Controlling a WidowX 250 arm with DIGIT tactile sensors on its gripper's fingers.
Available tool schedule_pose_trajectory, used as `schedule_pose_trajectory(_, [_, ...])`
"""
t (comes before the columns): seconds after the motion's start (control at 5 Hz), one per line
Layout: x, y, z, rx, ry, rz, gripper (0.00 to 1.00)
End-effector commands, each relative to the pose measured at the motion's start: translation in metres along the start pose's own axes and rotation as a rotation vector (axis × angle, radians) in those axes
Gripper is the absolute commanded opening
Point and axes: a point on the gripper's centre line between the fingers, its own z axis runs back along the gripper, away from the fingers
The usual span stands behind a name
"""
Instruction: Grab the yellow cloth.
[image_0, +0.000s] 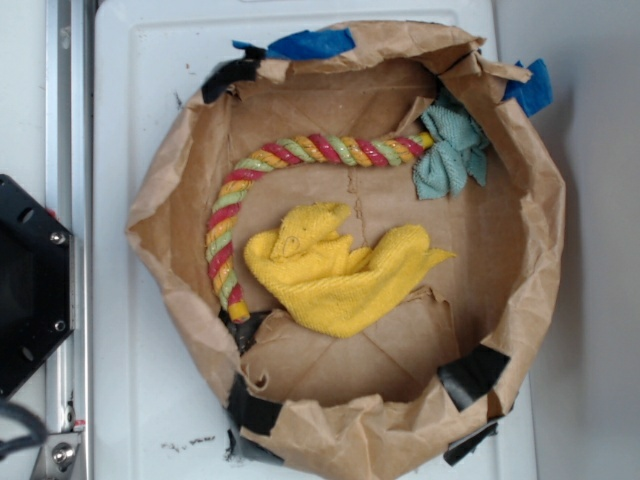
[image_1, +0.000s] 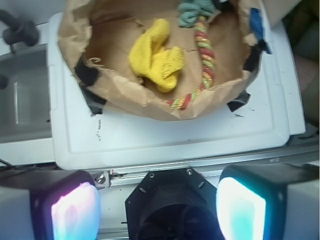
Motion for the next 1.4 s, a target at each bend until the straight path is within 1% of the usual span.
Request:
schedule_pose_trajectory(0.0, [0.0, 0.0, 0.0, 0.0, 0.0, 0.0, 1.0])
schedule_pose_trajectory(0.2, [0.033, -0.008, -0.008, 0.005, 0.015, 0.001, 1.0])
schedule_pose_trajectory(0.4, [0.067, -0.012, -0.016, 0.014, 0.01, 0.003, 1.0])
schedule_pose_trajectory(0.6, [0.091, -0.011, -0.028, -0.015, 0.008, -0.026, 1.0])
schedule_pose_trajectory(0.8, [0.106, -0.001, -0.052, -0.008, -0.011, -0.093, 1.0])
schedule_pose_trajectory(1.0, [0.118, 0.01, -0.069, 0.005, -0.013, -0.095, 1.0])
schedule_pose_trajectory(1.2, [0.118, 0.01, -0.069, 0.005, -0.013, -0.095, 1.0])
